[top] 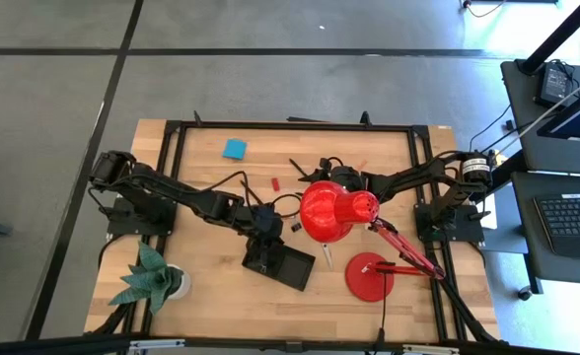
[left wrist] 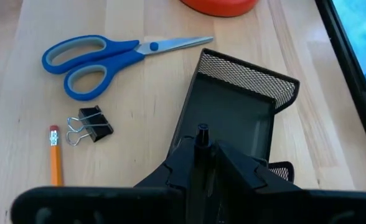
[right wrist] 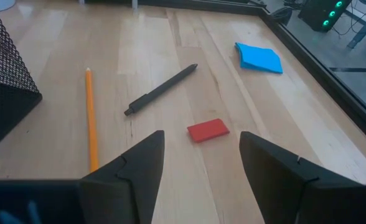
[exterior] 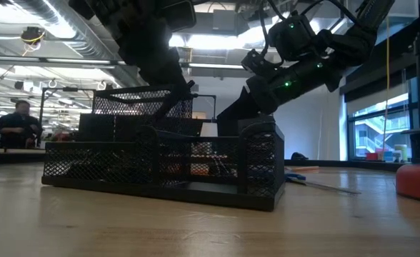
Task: Pick and place office supplies into organizer
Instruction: Put the bottom black pen into the desk organizer, then put the black clip binder into the desk organizer, then put the left black pen into the desk organizer
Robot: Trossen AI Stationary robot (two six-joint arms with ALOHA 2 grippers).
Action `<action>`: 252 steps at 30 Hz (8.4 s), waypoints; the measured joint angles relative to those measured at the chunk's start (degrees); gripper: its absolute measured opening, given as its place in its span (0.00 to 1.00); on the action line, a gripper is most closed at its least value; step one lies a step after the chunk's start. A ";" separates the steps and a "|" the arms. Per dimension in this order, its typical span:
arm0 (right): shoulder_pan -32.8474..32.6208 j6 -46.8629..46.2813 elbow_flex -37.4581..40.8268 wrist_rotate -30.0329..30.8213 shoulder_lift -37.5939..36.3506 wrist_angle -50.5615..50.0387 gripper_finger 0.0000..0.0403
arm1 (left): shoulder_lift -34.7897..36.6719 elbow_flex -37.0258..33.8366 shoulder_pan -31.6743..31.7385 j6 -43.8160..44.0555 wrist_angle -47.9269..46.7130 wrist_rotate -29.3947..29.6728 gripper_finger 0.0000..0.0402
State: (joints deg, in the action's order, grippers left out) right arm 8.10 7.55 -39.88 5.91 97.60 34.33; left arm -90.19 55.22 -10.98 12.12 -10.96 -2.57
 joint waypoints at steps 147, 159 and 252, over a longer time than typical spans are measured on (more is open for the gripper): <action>2.62 -2.34 0.00 0.11 -0.04 -3.94 0.53 | -12.16 1.95 17.00 3.97 8.73 -12.11 0.01; 2.64 -1.04 0.00 0.13 -0.04 -4.18 0.53 | 5.26 2.05 10.85 -12.07 1.33 -0.96 0.01; 4.07 -7.50 0.02 0.11 -0.04 -5.49 0.53 | -8.63 2.05 -20.79 8.26 -10.38 25.02 0.21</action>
State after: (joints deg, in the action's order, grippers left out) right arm 12.16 0.05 -39.86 6.02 97.56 28.84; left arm -98.83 57.28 -31.77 20.38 -21.34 22.46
